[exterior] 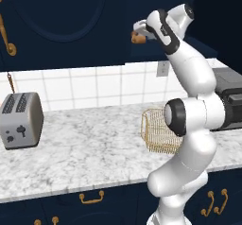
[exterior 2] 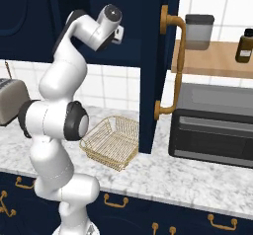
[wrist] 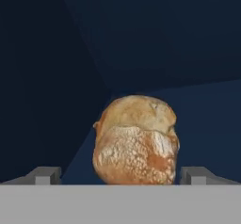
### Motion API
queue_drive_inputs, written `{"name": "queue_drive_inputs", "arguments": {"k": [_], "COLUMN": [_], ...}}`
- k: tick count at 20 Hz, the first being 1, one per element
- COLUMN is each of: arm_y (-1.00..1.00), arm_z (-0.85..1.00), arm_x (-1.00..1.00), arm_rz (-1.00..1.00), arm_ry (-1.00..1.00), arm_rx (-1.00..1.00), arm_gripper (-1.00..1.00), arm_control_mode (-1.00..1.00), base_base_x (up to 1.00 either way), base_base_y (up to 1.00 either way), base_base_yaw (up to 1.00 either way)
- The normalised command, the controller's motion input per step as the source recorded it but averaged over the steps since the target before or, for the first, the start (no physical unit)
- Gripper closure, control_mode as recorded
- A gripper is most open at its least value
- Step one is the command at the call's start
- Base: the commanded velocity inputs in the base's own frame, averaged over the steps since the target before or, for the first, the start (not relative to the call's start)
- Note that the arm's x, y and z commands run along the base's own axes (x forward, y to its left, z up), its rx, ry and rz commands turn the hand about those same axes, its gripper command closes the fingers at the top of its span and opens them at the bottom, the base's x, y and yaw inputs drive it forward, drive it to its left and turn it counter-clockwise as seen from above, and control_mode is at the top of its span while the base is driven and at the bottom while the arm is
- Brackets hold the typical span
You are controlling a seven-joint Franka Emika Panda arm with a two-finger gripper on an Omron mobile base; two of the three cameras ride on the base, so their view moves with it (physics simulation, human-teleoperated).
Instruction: Open the cabinet, pick up the bread from the cabinet and place it in the basket. Then move the basket to the dining counter.
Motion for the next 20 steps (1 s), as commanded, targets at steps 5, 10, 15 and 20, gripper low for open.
{"name": "queue_drive_inputs", "arguments": {"k": [5,10,15,20], "arm_y": [0.00,0.04,0.36,0.12], "arm_z": [-0.04,-0.13,-0.43,-0.44], "arm_x": [0.48,0.46,0.41,0.05], "arm_rz": [0.00,0.00,0.00,0.00], "arm_ry": [0.05,0.06,0.02,-0.02], "arm_rx": [0.00,0.00,0.00,0.01], "arm_gripper": [-1.00,-1.00,1.00,1.00], "arm_control_mode": [-1.00,-1.00,-1.00,-1.00], "base_base_x": [0.00,0.00,0.00,0.00], "base_base_y": [0.00,0.00,0.00,0.00], "base_base_yaw": [0.00,0.00,0.00,0.00]}}
